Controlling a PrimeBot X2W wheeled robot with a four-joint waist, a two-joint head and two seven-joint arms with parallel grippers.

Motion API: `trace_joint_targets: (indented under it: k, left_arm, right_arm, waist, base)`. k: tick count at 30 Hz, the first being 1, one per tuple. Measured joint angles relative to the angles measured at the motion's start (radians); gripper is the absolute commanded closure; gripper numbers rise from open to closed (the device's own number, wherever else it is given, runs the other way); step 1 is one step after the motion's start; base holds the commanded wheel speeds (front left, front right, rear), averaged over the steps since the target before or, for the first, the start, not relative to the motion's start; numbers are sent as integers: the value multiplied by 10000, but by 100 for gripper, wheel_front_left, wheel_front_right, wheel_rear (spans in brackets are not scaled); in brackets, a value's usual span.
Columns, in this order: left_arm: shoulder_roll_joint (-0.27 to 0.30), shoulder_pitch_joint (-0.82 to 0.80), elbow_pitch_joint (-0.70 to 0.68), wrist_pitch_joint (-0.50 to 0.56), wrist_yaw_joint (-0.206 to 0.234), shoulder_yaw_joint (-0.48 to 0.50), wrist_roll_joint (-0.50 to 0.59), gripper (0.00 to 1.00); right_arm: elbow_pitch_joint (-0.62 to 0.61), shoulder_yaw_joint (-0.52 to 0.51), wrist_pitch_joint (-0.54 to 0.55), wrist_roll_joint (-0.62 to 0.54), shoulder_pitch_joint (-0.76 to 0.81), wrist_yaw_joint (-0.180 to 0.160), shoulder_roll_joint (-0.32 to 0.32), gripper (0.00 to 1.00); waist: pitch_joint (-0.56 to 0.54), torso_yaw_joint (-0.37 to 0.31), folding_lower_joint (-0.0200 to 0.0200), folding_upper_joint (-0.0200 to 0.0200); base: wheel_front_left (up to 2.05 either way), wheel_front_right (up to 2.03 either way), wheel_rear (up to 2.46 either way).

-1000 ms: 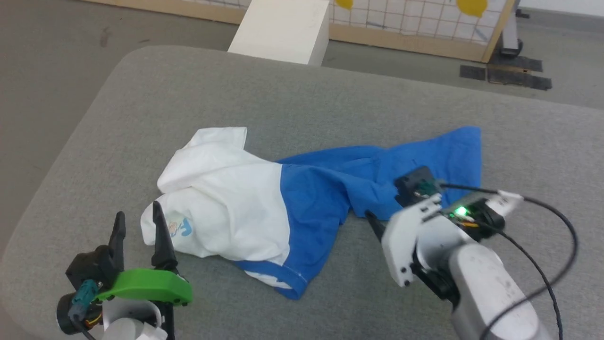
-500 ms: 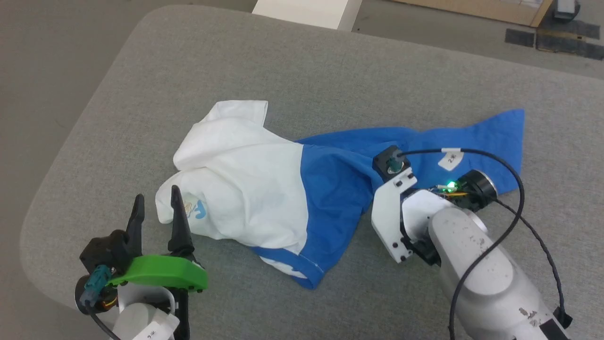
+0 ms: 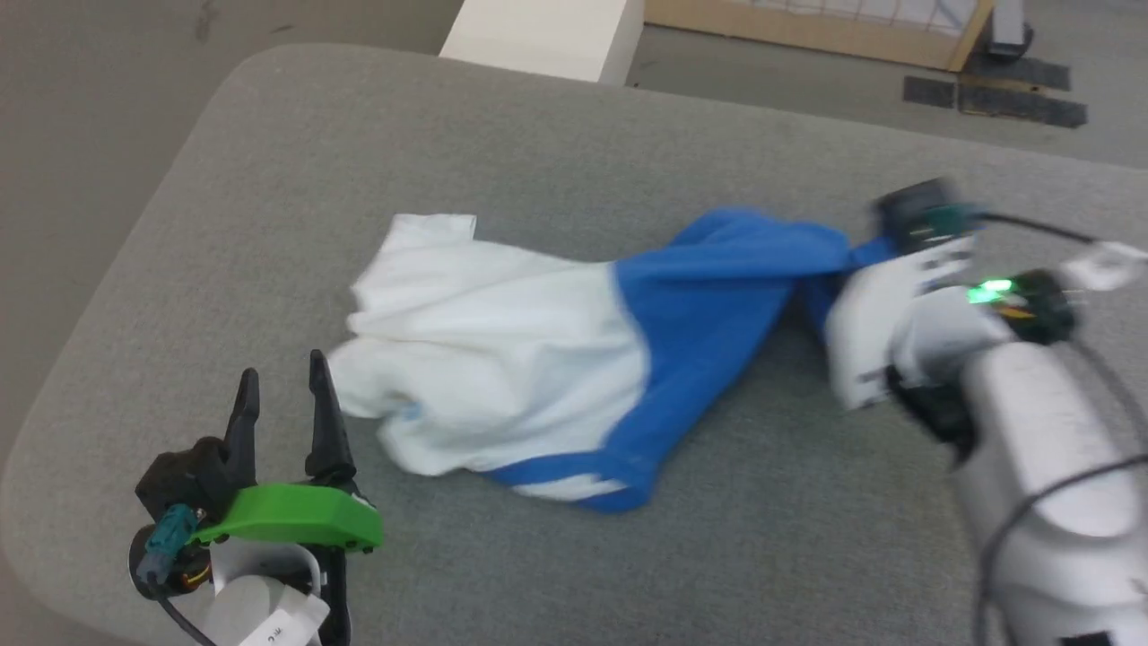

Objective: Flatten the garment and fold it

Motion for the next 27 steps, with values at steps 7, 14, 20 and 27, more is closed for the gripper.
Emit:
trace_joint_targets:
  k: [7, 14, 20, 27]
  left_arm:
    - [-8, 47, 19, 0, -54, 6, 10, 0]
    - [-12, 82, 230, 0, -132, -23, -4, 0]
    - [-10, 129, 451, 82, -217, -123, -21, 0]
    - [-10, 92, 454, 1179, -623, -790, -723, 0]
  right_arm:
    - [-1446, -3557, 790, -359, 1280, -2, -932, 100]
    - [-1902, -5463, 2414, -909, 3714, -2, -339, 100]
    - [-3141, -5854, 247, -219, 3976, -2, 397, 0]
    - [-3739, -6008, -1122, 535, 4265, -4, 596, 0]
  waist:
    - [-431, -427, 0, 0]
    - [-658, -643, 0, 0]
    - [-852, -832, 0, 0]
    - [-1220, -1112, 0, 0]
  base:
    - [0, 0, 0]
    - [0, 0, 0]
    - [0, 0, 0]
    - [0, 0, 0]
